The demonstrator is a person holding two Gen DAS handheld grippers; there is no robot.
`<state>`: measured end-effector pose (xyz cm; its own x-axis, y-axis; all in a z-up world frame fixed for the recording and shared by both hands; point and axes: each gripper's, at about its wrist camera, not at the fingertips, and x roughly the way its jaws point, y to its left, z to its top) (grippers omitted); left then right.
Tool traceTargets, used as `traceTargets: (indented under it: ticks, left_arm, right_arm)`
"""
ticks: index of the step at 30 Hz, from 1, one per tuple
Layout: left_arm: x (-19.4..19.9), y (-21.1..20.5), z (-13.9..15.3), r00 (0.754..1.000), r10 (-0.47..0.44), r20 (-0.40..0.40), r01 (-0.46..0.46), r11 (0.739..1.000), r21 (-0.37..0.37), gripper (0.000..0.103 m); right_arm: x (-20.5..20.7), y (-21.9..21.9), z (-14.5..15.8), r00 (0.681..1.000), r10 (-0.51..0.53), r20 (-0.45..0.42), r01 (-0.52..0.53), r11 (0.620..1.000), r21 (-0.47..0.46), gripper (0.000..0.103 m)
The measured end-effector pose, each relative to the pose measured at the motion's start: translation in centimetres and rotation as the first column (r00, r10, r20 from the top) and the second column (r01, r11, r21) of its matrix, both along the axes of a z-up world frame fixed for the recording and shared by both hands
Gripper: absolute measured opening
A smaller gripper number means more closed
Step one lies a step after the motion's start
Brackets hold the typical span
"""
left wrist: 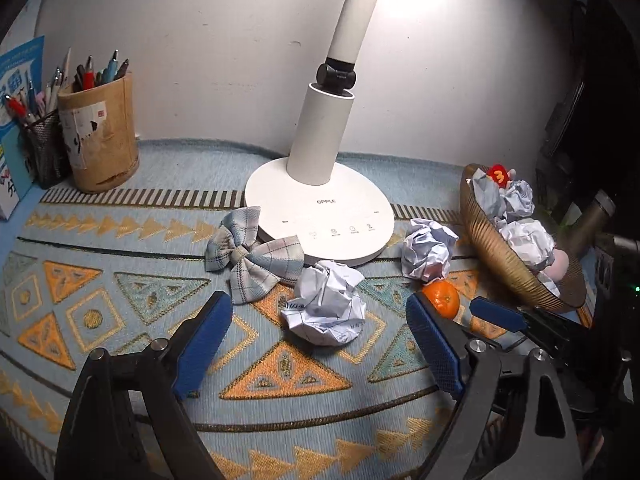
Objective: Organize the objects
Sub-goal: 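Withdraw both grippers from the bowl back over the rug, then grasp paper ball with left gripper while right gripper grasps the orange, then carry paper ball and orange into the brown bowl and release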
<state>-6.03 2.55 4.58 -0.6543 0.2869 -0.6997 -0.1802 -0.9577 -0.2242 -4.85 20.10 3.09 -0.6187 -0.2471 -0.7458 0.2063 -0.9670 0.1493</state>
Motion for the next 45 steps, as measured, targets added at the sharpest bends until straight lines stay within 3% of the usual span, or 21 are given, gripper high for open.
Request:
traceTargets:
  ticks: [4,7,9,12,16,23,27,33,40,45]
  left_arm:
    - [-1.8,1.0,-1.8,0.998,-0.043,0.044,0.043,0.999,0.015,0.075]
    - [-2.1,1.5,-2.5,0.996,-0.062,0.061,0.062,0.998,0.015,0.059]
    - [-2.2,1.6,-2.7,0.997,-0.055,0.054,0.055,0.998,0.006,0.046]
    - [-1.9,1.4,-2.4,0.997,-0.056,0.044,0.055,0.998,0.023,0.039]
    - [-0.9,1.1,-1.6,0.999,-0.041,0.034,0.040,0.998,0.044,0.030]
    - [5.5,0.9,1.3,0.999,-0.038,-0.025,0.040,0.995,0.088,0.030]
    - [9.4,1.5,1.0,0.999,-0.032,-0.022,0.035,0.993,0.109,0.030]
    - [12.0,3.1,-1.4,1.000,-0.005,-0.018,0.006,0.997,0.079,0.030]
    - [12.7,5.8,-1.7,0.998,-0.028,-0.056,0.022,0.994,-0.106,0.030]
    - [12.7,5.2,-1.7,0.999,-0.019,-0.051,0.015,0.997,-0.074,0.030]
  right_arm:
    - [-1.0,-0.6,-0.8,1.000,0.018,0.013,-0.018,0.999,0.030,0.062]
    - [-1.5,-0.9,-1.3,1.000,0.022,0.013,-0.023,0.998,0.053,0.060]
    - [-1.7,-1.2,-1.4,1.000,0.020,0.011,-0.021,0.997,0.072,0.053]
    - [-1.9,-1.5,-1.6,1.000,0.012,0.011,-0.013,0.996,0.092,0.040]
    - [-1.5,-0.6,-1.0,1.000,0.025,-0.007,-0.025,0.999,0.026,0.040]
    - [3.6,2.0,0.7,0.997,0.073,-0.006,-0.073,0.993,-0.095,0.040]
    - [7.7,3.4,1.0,0.994,0.105,-0.004,-0.105,0.990,-0.090,0.040]
    - [10.0,4.4,-0.4,0.994,0.113,-0.003,-0.113,0.993,-0.040,0.040]
    - [9.8,4.6,-1.6,0.993,0.106,0.047,-0.105,0.994,-0.026,0.040]
    - [9.8,4.9,-1.7,0.992,0.111,0.058,-0.108,0.993,-0.051,0.044]
